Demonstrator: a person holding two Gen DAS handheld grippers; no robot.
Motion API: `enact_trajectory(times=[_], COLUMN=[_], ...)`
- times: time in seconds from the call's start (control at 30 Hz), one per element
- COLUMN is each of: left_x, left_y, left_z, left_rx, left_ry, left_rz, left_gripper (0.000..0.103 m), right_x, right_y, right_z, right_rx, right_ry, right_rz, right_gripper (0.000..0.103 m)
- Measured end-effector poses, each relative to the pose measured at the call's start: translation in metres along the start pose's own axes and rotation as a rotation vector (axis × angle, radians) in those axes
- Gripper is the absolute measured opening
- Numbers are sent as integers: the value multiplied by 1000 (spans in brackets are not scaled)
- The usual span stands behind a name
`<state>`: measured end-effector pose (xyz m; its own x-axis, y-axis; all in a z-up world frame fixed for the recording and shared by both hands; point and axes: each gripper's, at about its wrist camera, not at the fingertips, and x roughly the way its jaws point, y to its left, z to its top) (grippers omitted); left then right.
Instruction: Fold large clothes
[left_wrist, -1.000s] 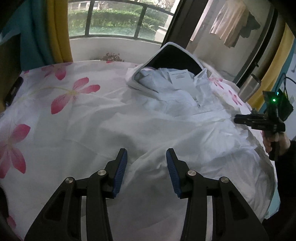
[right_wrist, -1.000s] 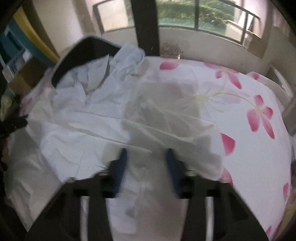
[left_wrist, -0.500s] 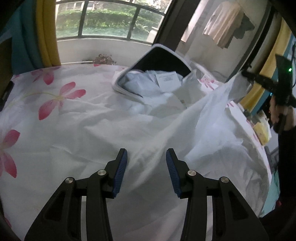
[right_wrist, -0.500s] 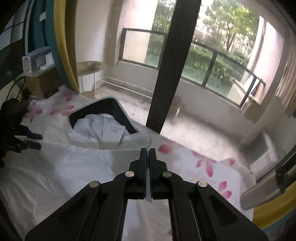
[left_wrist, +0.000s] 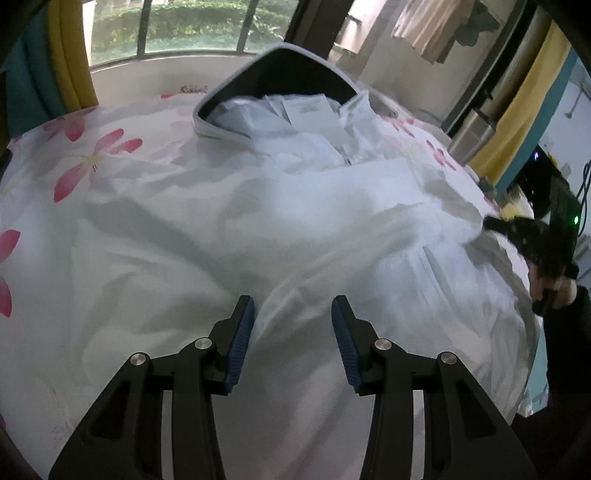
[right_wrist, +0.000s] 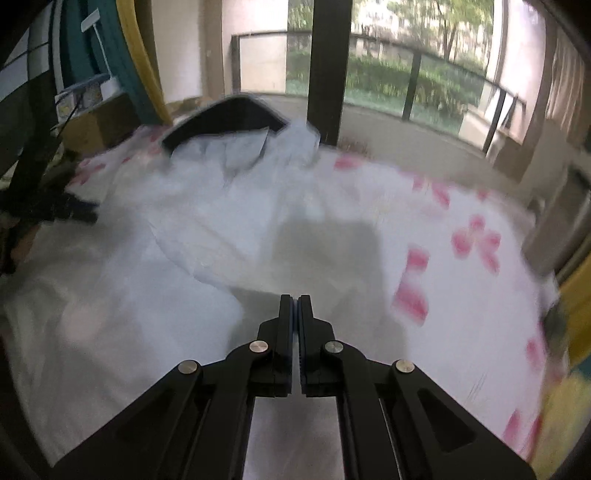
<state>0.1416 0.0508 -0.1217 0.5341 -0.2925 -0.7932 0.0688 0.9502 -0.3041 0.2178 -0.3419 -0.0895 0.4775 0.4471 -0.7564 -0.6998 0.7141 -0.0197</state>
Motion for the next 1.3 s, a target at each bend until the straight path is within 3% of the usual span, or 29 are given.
enact_trajectory(times=[0.1, 0.2, 0.23, 0.33, 0.37, 0.5, 0.63, 0.7, 0.77, 0.9, 1.13, 1.3], left_x=[-4, -15, -18, -27, -28, -19, -3, 4, 9, 10, 0, 7], left_y=[-5, -4, -3, 7, 9, 21, 27, 33, 38, 46, 57, 72], left_z=[-6, -6, -3, 12, 18, 42, 57, 59, 60, 60, 66, 59], left_rx=[27, 45, 47, 57, 60, 75, 90, 78, 61, 40, 1, -63], left_ry=[26, 14, 4, -41, -51, -82, -85, -74, -65, -70, -105, -94], left_rz=[-3, 11, 19, 52, 65, 103, 107, 114, 124, 124, 153, 182], left_gripper=[46, 46, 46, 46, 46, 46, 46, 46, 46, 46, 46, 46], right_x=[4, -8, -12, -22, -23, -15, 13, 28, 33, 20, -7, 28], right_y=[6, 9, 8, 3, -1, -13, -10, -8, -3, 0, -8, -18], right_z=[-27, -39, -40, -33, -29, -2, 11, 11, 10, 19, 58, 65], right_rx=[26, 44, 42, 43, 56, 67, 12, -18, -49, -85, -118, -124], right_ry=[95, 106, 110, 78, 58, -2, 23, 75, 104, 83, -7, 49], right_rz=[25, 52, 57, 49, 47, -26, -1, 2, 42, 38, -58, -142], right_gripper=[3, 7, 11, 35, 37, 37, 37, 35, 5, 2, 1, 2])
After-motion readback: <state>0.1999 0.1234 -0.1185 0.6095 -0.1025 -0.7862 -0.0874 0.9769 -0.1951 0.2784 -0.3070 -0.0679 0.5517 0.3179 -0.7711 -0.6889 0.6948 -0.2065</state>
